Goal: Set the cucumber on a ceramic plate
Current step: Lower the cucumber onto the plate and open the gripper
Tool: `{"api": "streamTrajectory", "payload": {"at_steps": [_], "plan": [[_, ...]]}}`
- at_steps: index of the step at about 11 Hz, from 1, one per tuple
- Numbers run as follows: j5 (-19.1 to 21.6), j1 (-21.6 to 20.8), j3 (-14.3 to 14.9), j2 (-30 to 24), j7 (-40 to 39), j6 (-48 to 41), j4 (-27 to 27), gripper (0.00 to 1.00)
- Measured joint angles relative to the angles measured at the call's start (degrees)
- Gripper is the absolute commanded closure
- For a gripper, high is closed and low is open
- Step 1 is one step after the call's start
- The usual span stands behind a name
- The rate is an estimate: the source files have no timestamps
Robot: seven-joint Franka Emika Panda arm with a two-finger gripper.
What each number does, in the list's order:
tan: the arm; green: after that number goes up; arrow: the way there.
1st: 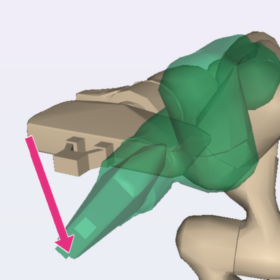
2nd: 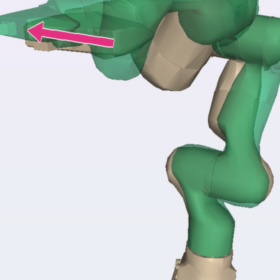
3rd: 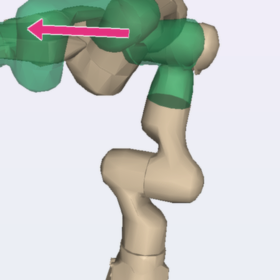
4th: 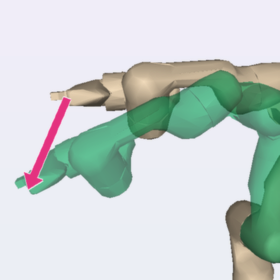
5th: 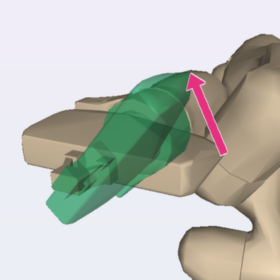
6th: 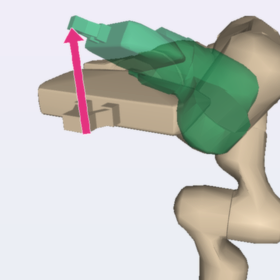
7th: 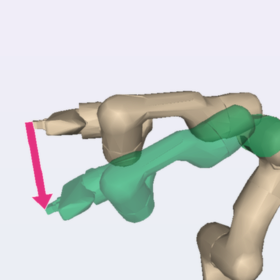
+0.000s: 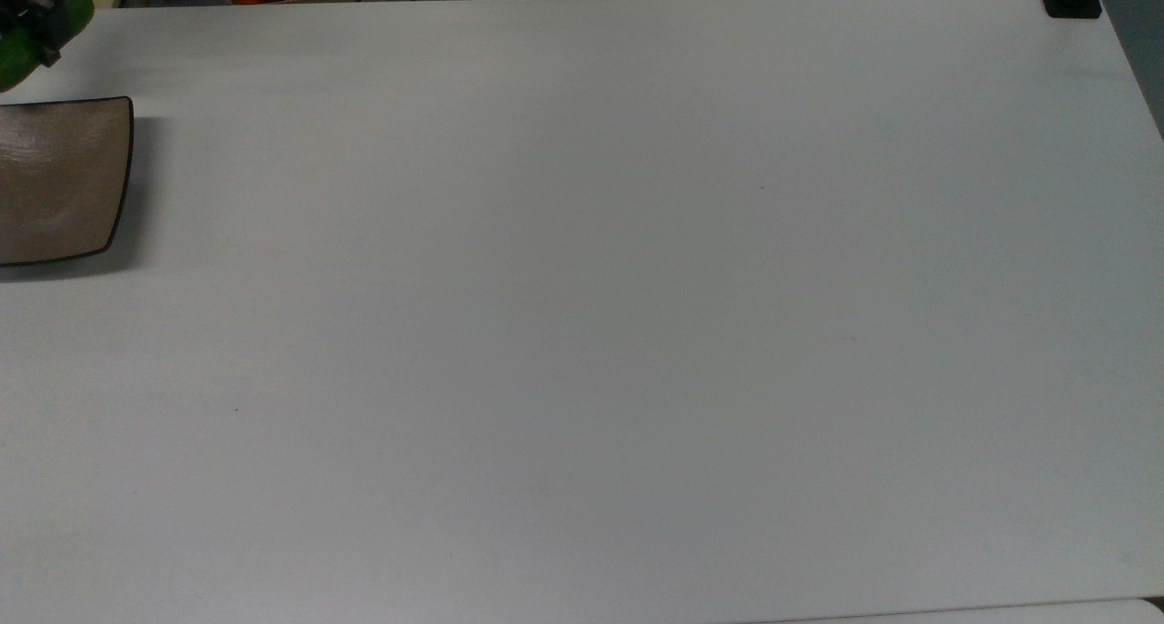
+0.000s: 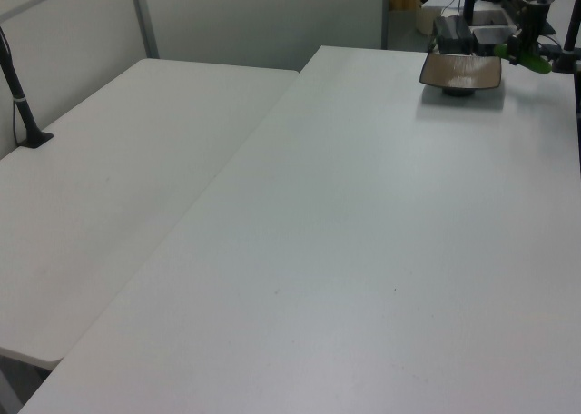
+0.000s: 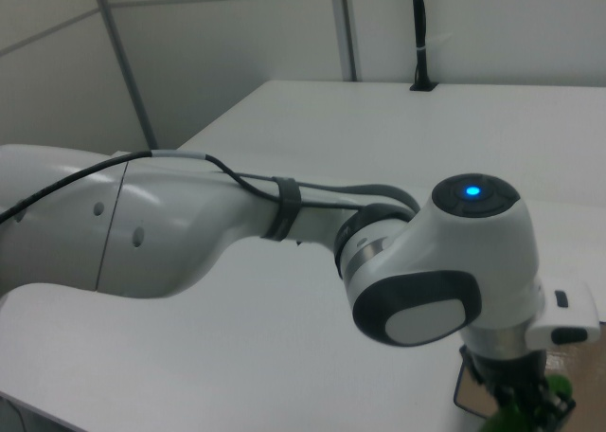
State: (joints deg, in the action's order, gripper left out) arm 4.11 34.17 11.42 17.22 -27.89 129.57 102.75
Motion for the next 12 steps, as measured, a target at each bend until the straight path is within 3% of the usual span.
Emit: {"api": "streamTrajectory", "payload": {"at_steps": [1,2,3,7,12], "plan": [[2.3,-0.3,-0.7,1.0,1.7,0.0,-1.8,0.86],[3.4,-0.8,-1.5,2.4,4.3,0.0,-3.9,0.72],[3.6,-1.2,-2.4,4.2,7.4,0.0,-6.2,0.01],[3.8,-3.4,-3.5,9.0,20.7,7.0,-10.0,0.00],[3.8,-3.5,-3.5,9.0,21.7,7.2,-11.1,0.00]]}}
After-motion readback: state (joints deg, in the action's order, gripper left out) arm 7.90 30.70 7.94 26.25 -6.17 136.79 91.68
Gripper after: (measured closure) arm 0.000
